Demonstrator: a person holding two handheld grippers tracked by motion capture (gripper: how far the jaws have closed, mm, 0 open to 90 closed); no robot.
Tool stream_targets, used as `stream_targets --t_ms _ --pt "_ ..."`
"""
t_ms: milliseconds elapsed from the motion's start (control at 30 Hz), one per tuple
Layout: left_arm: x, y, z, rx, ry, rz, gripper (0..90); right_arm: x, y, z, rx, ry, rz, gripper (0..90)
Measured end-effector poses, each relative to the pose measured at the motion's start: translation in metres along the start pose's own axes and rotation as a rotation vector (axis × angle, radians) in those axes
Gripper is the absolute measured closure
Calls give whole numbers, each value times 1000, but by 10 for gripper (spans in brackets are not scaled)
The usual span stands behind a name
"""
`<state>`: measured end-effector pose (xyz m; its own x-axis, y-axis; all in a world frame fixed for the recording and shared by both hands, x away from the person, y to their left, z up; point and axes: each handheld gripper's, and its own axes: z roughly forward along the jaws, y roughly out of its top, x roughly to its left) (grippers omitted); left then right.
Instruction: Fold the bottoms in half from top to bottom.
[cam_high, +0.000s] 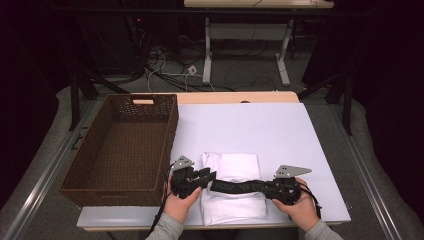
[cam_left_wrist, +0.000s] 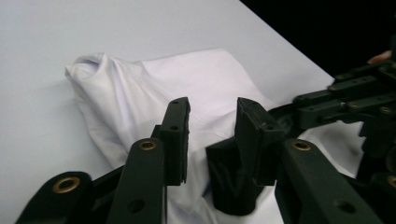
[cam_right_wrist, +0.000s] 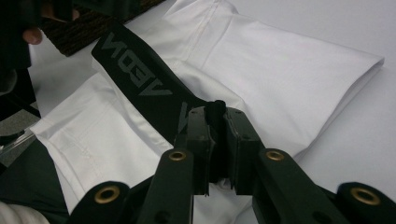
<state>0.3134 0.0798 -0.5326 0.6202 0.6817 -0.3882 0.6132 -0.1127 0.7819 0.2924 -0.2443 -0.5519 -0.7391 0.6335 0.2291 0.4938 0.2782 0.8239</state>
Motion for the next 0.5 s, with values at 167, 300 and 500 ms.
stream_targets --t_ms 167,300,500 --pt "4 -1 13 42 7 -6 771 2 -2 -3 -10 4 -6 810" --pt "3 -3 20 79 2 10 836 3 -3 -5 -9 6 -11 810" --pt "-3 -7 19 98 -19 34 868 5 -3 -6 -16 15 -7 802"
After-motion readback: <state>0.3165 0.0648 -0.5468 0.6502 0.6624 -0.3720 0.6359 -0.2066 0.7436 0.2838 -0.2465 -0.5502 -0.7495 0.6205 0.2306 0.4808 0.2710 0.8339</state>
